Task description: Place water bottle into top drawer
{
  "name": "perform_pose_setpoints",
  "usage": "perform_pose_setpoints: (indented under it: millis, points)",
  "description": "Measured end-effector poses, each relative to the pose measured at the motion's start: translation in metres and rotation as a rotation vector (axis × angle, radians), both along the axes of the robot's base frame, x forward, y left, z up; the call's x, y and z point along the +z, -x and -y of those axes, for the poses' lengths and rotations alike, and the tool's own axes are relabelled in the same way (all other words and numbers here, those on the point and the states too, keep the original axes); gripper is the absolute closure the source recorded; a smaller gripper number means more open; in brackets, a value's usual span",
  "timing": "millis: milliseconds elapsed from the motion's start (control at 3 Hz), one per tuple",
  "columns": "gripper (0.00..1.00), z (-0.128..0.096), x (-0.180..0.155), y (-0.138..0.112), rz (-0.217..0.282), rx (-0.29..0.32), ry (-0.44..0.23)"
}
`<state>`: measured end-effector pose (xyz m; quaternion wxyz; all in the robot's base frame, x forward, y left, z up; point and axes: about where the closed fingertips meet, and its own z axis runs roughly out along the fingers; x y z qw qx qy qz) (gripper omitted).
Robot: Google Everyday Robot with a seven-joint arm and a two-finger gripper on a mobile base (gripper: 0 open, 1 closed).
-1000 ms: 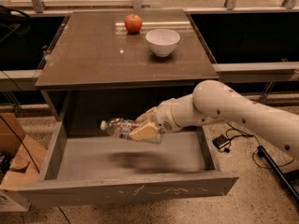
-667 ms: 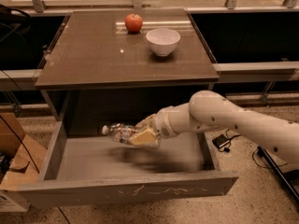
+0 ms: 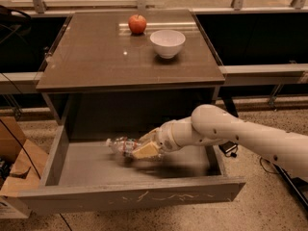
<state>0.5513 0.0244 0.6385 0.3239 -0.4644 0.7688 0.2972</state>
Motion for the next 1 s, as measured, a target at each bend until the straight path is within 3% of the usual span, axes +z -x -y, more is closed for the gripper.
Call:
perform_pose_setpoints:
  millis: [667,1000]
  points:
    - [0.12,-0.0001,0.0,0.0,0.0,0.0,0.0]
    - [0.0,-0.0001,0.0,0.0,0.0,0.0,0.0]
